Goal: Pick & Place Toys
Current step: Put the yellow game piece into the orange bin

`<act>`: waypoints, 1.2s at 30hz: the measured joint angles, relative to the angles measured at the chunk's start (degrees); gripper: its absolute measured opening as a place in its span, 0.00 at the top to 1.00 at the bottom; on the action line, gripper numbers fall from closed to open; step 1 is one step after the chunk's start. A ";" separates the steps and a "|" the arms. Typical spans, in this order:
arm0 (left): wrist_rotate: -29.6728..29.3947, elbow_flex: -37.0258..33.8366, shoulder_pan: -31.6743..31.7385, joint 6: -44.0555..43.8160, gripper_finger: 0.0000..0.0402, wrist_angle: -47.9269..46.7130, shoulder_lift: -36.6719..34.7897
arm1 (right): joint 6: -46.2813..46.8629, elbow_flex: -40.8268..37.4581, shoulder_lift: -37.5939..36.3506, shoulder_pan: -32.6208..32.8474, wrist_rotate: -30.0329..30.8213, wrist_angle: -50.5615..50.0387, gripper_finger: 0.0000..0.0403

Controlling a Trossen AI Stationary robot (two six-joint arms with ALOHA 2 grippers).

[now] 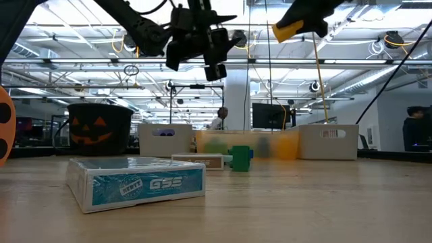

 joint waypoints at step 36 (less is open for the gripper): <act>-26.67 -0.02 11.97 42.31 0.50 -50.55 -41.18 | -9.44 46.61 54.11 -22.89 -22.21 -25.23 0.68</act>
